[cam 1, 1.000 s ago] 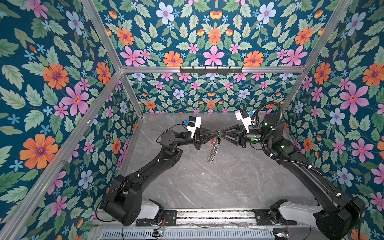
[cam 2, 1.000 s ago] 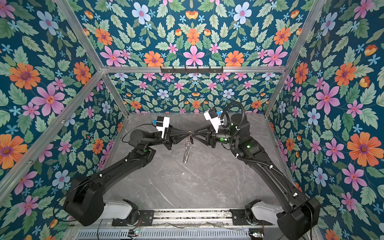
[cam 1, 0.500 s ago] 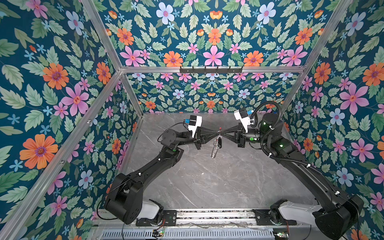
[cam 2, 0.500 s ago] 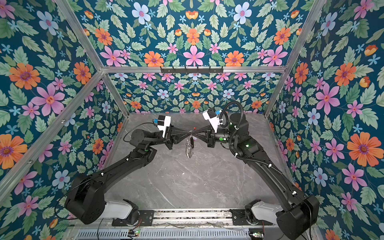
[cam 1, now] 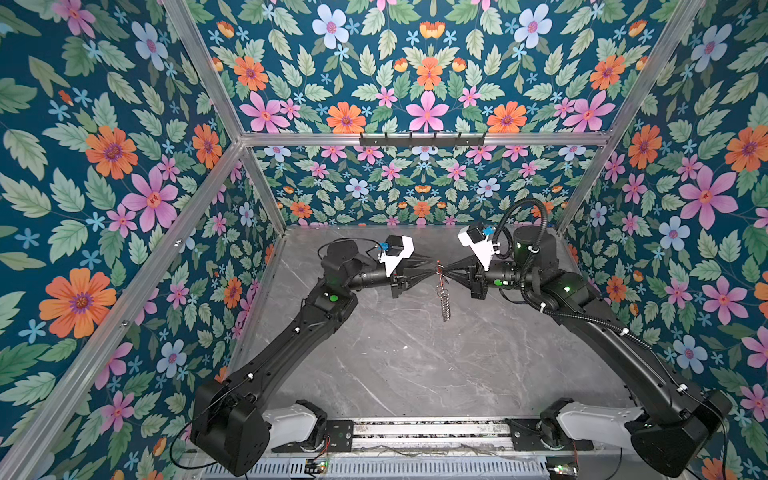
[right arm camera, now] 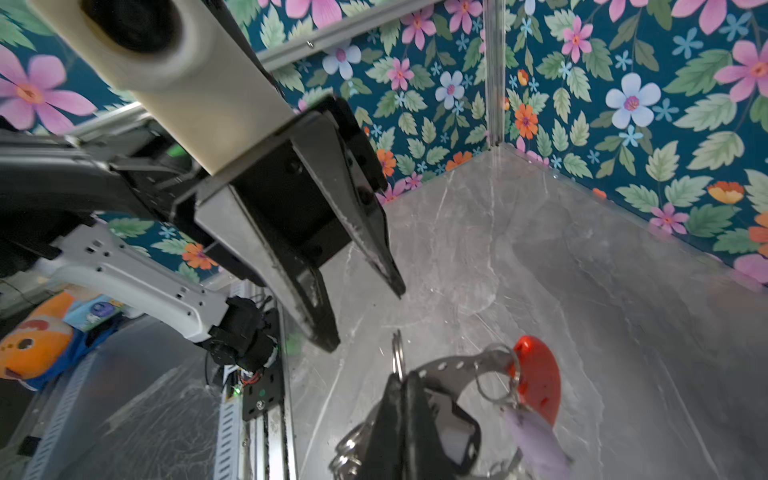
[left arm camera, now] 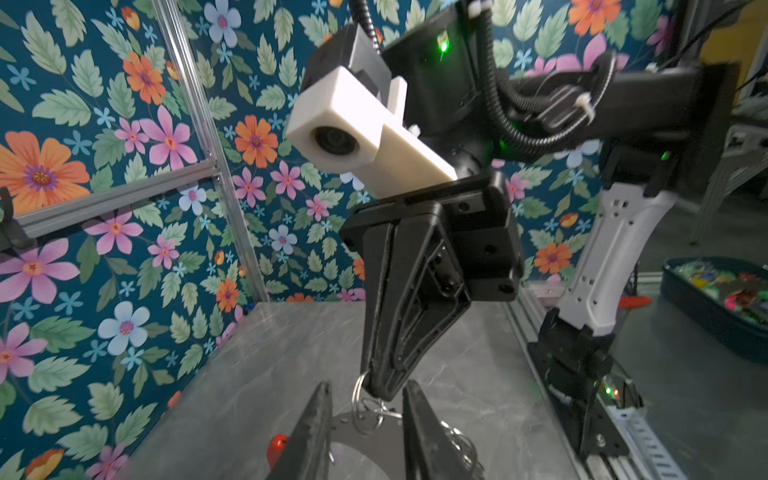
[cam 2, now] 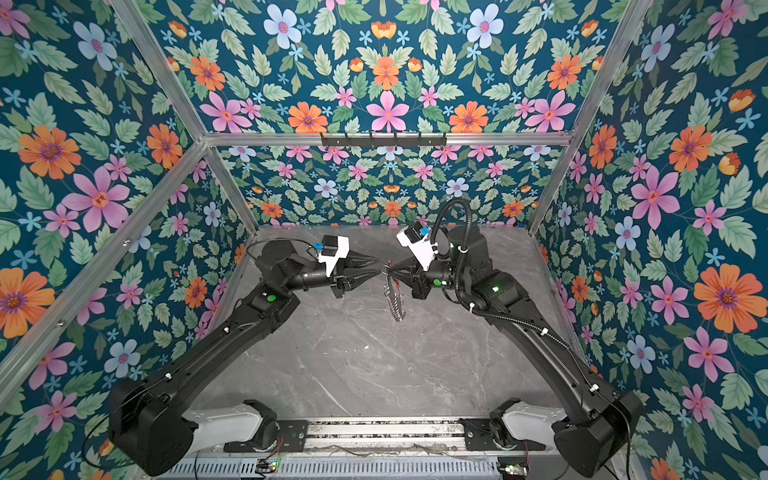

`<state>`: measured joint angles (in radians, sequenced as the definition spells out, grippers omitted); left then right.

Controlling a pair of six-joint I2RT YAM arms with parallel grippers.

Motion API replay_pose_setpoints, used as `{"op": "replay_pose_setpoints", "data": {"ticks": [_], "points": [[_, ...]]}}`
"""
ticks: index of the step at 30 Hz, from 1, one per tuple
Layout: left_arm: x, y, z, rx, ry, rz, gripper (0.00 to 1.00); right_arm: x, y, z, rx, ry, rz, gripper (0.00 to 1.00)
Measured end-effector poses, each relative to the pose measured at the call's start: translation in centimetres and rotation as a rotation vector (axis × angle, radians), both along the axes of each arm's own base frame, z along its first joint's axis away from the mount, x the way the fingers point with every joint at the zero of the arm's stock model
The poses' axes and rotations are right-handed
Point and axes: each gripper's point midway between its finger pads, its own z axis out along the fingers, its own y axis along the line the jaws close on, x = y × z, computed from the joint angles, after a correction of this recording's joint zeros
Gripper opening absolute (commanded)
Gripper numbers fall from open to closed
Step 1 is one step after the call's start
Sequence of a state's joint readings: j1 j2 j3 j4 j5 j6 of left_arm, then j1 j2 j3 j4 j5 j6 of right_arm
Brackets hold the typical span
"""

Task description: Put the keys on the keyring

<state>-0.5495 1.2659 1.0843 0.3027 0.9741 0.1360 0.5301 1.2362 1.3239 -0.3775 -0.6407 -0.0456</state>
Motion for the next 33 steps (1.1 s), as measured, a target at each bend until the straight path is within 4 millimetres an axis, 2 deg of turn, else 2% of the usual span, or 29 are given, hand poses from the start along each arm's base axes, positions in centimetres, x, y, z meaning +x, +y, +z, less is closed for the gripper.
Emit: {"op": "replay_pose_setpoints", "data": {"ticks": [3,7,18,22,25,29,33], "points": [[0.6,-0.2,-1.8,0.087,0.014,0.008,0.27,0.3,-0.3,-1.5,-0.059,0.008,-0.021,0.00],[0.7,-0.4,-3.7,0.138,0.042,-0.007,0.28,-0.2,-0.1,-1.9,-0.082,0.003,-0.004,0.00],[0.4,-0.8,-4.1,0.133,0.073,-0.045,0.25,-0.5,0.4,-2.3,-0.093,0.011,0.017,0.00],[0.3,-1.0,-4.0,0.128,0.070,-0.055,0.17,-0.7,0.7,-2.3,-0.092,0.011,0.027,0.00],[0.2,-1.1,-3.9,0.126,0.073,-0.066,0.02,-0.7,0.9,-2.2,-0.092,0.011,0.031,0.00],[0.1,-1.3,-4.1,0.126,0.088,-0.084,0.00,-0.4,0.8,-2.3,-0.100,0.011,0.013,0.00],[0.1,-1.2,-4.6,0.113,0.084,-0.086,0.00,0.4,0.5,-2.6,-0.074,0.047,-0.037,0.40]]}}
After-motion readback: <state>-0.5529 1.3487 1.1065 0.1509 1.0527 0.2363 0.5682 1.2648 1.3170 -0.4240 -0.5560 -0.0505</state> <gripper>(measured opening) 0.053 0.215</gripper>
